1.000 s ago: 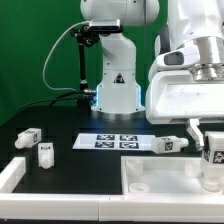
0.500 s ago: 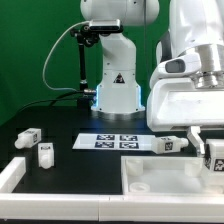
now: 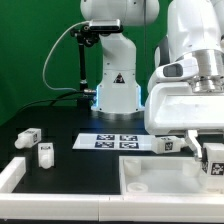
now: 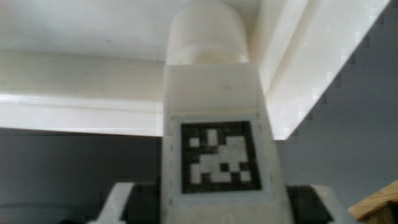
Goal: Assemble one leg
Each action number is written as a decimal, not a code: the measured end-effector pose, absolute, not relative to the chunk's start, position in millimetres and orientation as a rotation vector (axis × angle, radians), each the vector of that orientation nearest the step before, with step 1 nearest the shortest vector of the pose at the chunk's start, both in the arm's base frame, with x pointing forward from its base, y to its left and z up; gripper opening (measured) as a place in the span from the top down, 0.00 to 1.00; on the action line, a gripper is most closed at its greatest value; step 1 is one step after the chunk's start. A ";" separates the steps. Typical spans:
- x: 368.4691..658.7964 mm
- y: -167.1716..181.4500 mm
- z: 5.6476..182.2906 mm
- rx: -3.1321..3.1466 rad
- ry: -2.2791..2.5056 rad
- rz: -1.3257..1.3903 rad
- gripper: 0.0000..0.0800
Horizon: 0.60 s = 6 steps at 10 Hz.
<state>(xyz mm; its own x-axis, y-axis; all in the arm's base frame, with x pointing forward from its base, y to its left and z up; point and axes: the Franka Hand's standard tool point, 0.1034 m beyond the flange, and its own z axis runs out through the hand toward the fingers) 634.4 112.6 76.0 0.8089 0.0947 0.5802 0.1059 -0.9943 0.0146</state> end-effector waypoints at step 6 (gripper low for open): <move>644.0 111.3 91.3 -3.051 -0.070 -0.366 0.19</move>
Offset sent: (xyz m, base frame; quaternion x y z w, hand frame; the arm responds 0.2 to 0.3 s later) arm 0.0149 -0.0118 0.0217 -0.0223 -0.2141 0.0358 0.9759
